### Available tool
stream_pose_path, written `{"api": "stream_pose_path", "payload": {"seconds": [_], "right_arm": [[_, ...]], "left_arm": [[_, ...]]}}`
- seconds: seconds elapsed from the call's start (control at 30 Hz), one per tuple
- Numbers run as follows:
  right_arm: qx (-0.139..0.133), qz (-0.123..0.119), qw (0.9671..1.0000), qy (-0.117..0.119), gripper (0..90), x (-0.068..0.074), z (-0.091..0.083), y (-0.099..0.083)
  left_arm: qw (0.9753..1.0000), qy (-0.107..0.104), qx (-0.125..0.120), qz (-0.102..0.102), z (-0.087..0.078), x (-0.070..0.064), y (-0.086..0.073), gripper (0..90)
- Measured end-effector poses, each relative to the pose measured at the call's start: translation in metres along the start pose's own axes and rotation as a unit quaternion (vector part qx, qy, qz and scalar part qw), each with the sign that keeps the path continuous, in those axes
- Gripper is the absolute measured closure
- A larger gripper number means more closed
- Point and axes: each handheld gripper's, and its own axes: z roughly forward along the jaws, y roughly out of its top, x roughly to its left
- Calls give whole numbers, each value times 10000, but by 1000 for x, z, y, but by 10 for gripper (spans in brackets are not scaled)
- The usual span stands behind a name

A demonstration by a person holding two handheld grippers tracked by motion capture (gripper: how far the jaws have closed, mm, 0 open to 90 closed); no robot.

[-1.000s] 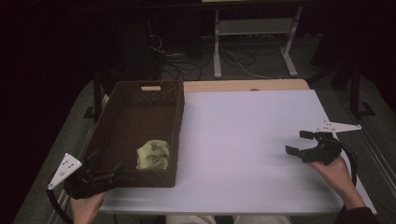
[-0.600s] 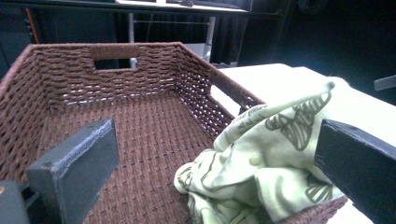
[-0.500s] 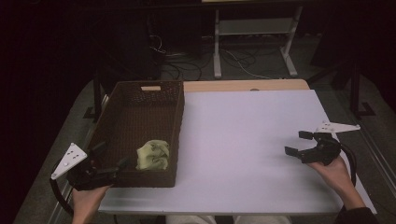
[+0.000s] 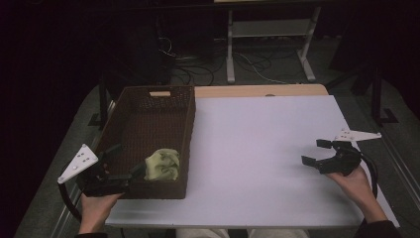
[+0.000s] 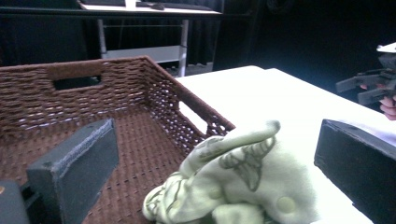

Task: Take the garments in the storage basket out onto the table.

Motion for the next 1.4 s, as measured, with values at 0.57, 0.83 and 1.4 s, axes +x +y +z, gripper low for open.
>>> {"api": "stream_pose_path", "payload": {"seconds": [0.57, 0.83, 1.4], "right_arm": [[71, -68, 10000, 7, 0, 1, 2, 0], [105, -90, 9999, 1, 0, 2, 3, 0], [170, -126, 9998, 34, 0, 3, 4, 0]], "left_arm": [[9981, -406, 422, 176, 25, -16, -1, 0], [9949, -489, 825, 310, 37, -21, -4, 0], [9882, -601, 1367, 343, 51, -26, -10, 0]]}}
